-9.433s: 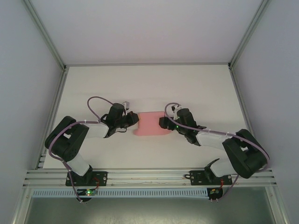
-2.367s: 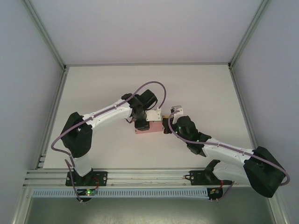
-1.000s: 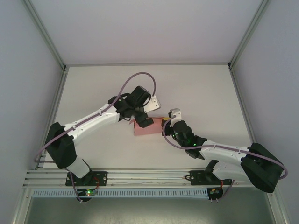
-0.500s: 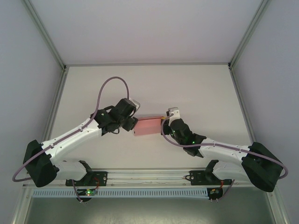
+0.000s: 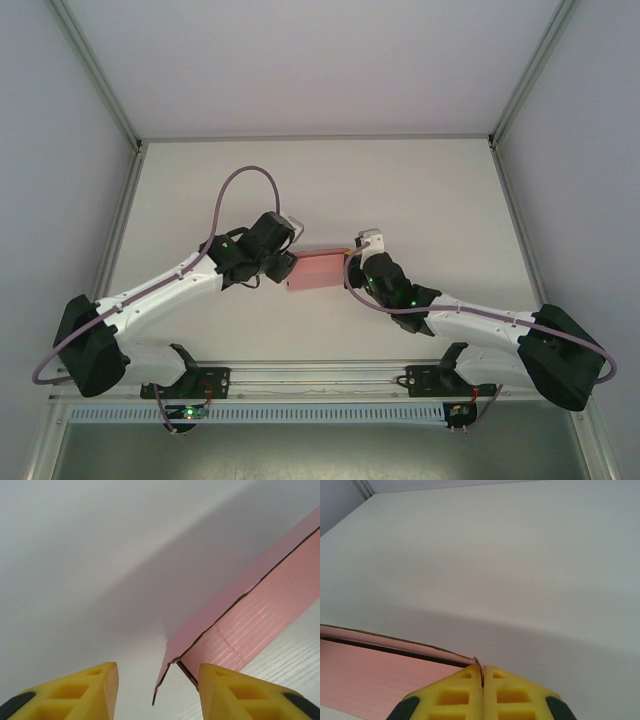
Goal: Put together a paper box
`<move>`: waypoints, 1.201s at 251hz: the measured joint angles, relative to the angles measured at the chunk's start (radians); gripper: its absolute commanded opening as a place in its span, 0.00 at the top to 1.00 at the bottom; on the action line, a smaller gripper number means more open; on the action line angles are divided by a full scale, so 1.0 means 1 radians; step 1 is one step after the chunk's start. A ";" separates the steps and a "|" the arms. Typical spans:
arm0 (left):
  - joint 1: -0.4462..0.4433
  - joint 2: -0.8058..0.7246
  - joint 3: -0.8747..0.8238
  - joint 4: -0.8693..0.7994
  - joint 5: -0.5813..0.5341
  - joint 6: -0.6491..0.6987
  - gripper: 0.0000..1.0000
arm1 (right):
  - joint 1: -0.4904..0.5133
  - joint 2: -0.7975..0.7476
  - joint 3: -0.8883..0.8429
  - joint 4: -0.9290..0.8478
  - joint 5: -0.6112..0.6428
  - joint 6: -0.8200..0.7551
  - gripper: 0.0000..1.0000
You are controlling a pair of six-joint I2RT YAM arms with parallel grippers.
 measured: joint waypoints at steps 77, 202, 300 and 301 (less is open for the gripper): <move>0.000 0.025 0.000 0.006 0.016 -0.008 0.86 | 0.000 0.000 0.013 -0.026 -0.001 0.000 1.00; 0.008 0.081 0.066 -0.045 0.030 -0.220 1.00 | 0.011 0.012 0.031 -0.049 0.025 0.002 1.00; 0.048 0.128 0.114 -0.082 0.071 -0.454 1.00 | 0.059 0.032 0.033 -0.034 0.101 0.003 1.00; 0.049 0.128 0.114 -0.082 0.071 -0.455 1.00 | 0.059 0.032 0.033 -0.034 0.102 0.003 1.00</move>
